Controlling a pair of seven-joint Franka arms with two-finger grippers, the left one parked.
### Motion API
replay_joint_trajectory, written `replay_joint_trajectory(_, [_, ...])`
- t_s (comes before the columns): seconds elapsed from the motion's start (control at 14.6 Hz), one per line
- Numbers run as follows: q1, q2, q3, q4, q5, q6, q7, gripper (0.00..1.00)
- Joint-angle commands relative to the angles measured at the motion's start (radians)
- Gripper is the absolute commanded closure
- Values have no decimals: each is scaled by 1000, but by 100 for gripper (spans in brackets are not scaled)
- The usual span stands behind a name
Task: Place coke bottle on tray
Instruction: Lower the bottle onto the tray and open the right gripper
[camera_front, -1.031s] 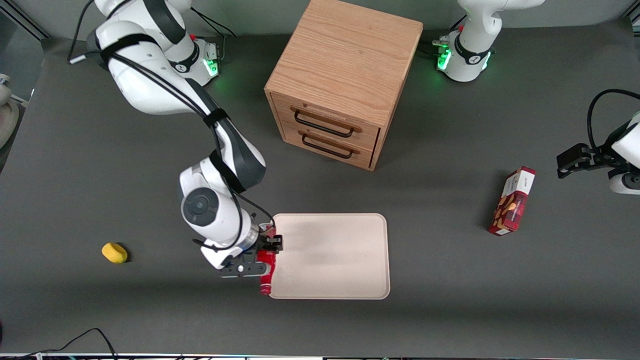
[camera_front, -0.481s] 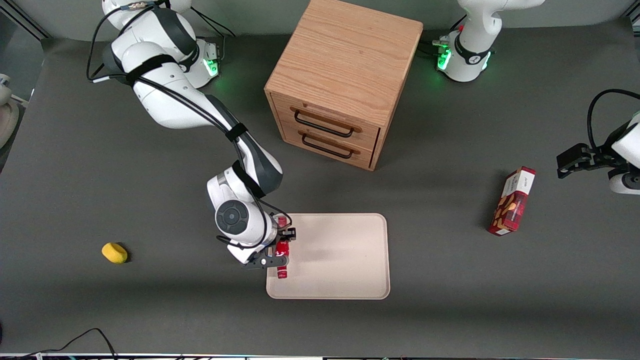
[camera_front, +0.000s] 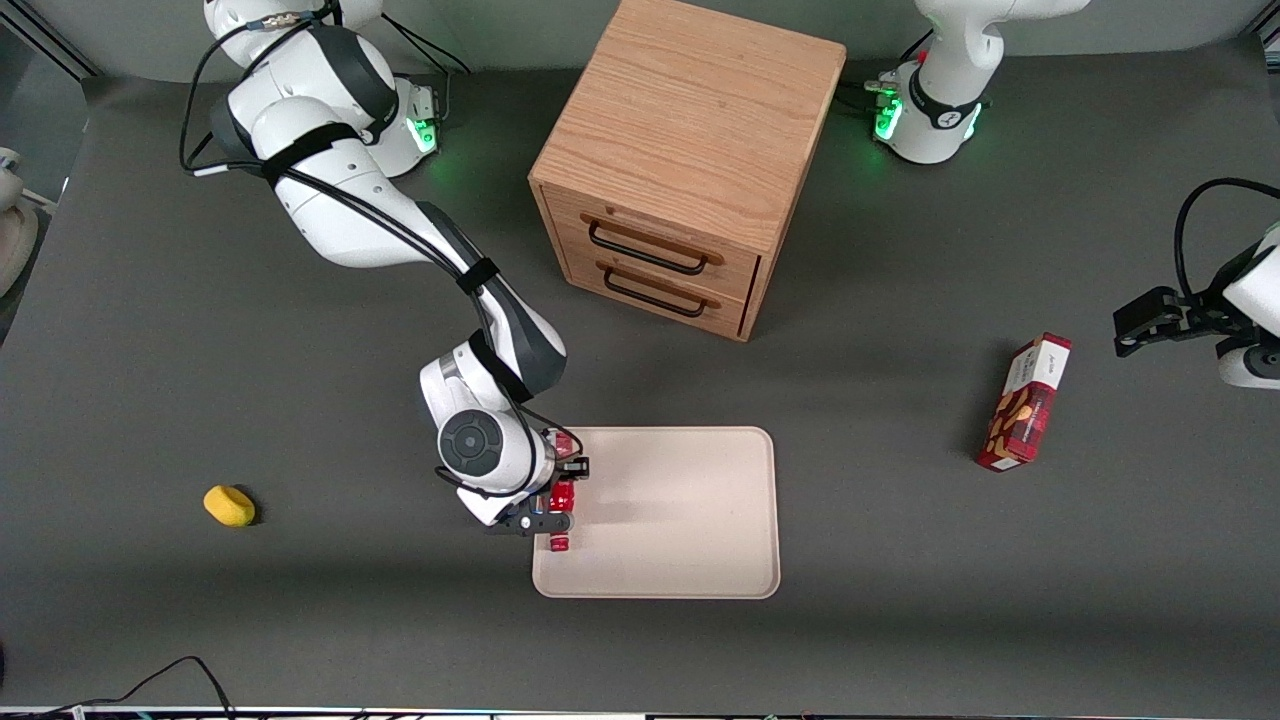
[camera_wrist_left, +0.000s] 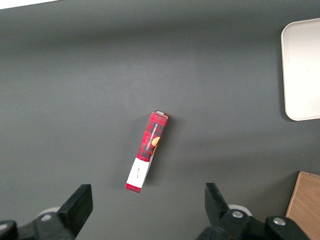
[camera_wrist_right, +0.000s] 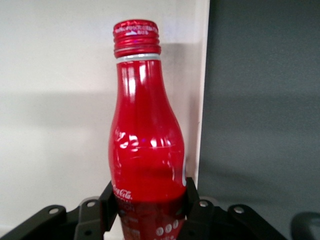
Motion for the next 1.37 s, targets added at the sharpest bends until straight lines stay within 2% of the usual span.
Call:
replay_joint_trajectory(0.0, [3,-6,-4,6,11,-8,21,9])
replay_joint_trajectory(0.07, [3,-6,-4,6,9,-6,19,0])
replay_joint_trajectory(0.48, [3,0,-4,4,-6,-3,21,0])
replay_joint_trajectory(0.76, [5,0,-4,2,-41,7,21,0])
replay_joint_trajectory(1.03, [15,-3,-2,-47,-178,53,41,0])
replay_joint_trajectory(1.31, [11,-6,-1,-45,-175,52,46,0])
